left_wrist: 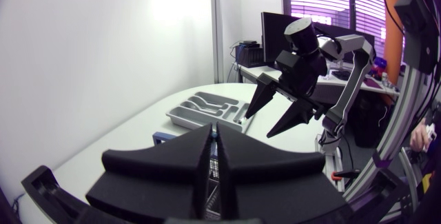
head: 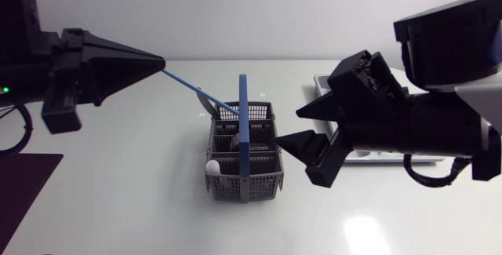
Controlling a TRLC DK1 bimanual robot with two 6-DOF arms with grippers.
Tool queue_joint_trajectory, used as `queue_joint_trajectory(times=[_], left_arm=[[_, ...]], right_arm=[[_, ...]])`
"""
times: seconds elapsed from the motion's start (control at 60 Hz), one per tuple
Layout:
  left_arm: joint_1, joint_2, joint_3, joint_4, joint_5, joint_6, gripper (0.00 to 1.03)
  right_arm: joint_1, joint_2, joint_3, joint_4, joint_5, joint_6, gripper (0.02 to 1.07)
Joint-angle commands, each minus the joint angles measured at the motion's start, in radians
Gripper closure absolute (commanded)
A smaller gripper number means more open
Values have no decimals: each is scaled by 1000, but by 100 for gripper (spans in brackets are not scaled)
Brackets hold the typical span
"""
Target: Unload the cutlery basket into the drawer organizer.
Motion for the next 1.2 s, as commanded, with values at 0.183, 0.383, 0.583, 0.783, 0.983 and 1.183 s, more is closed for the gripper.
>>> queue_joint_trajectory(times=[0.183,0.383,0.583,0.783,0.983,1.183], left_arm=[[-105,239,133,-59,25,-87,100],[-128,288,235,-109,28,-115,100],[-89,240,317,-194,28,-113,100],[-50,133,289,-224,30,-93,100],[-35,47,274,-233,37,-113,100],[-15,72,254,-246,71,-113,100]], right_arm=[[22,16,11,18,30,-64,21],[24,45,-6,69,30,-78,21],[24,50,-26,95,18,-90,21],[16,19,-35,97,12,-102,21],[25,10,-12,89,10,-101,21],[59,67,43,113,-1,-98,21]])
